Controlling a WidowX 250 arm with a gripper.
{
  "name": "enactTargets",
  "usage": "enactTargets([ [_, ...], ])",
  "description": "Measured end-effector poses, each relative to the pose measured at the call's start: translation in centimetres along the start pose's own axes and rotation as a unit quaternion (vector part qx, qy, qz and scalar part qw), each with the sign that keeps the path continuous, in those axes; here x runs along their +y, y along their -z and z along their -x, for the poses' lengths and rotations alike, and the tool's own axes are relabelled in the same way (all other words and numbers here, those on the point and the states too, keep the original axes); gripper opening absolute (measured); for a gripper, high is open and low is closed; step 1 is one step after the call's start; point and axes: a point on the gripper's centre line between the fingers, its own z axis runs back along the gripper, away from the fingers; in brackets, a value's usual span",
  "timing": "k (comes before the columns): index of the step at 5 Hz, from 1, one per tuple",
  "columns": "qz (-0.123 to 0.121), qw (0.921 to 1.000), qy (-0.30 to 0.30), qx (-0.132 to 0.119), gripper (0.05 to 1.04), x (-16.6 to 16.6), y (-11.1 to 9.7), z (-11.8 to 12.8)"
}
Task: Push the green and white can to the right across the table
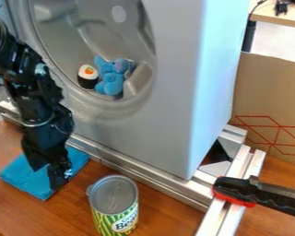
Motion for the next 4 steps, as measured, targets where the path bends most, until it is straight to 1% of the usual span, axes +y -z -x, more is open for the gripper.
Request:
enactTargets([
  [1,0.009,0.9999,0.009,-0.009,0.999,-0.5,0.1,-1.5],
  [2,0.017,0.9997,0.018,-0.001,0.999,-1.3,0.5,-2.0],
  [3,0.039,0.9984,0.032,0.024,0.999,-2.5,1.2,-1.9],
  [4,0.043,0.9979,0.044,0.019,0.999,-4.0,1.8,-2.5],
])
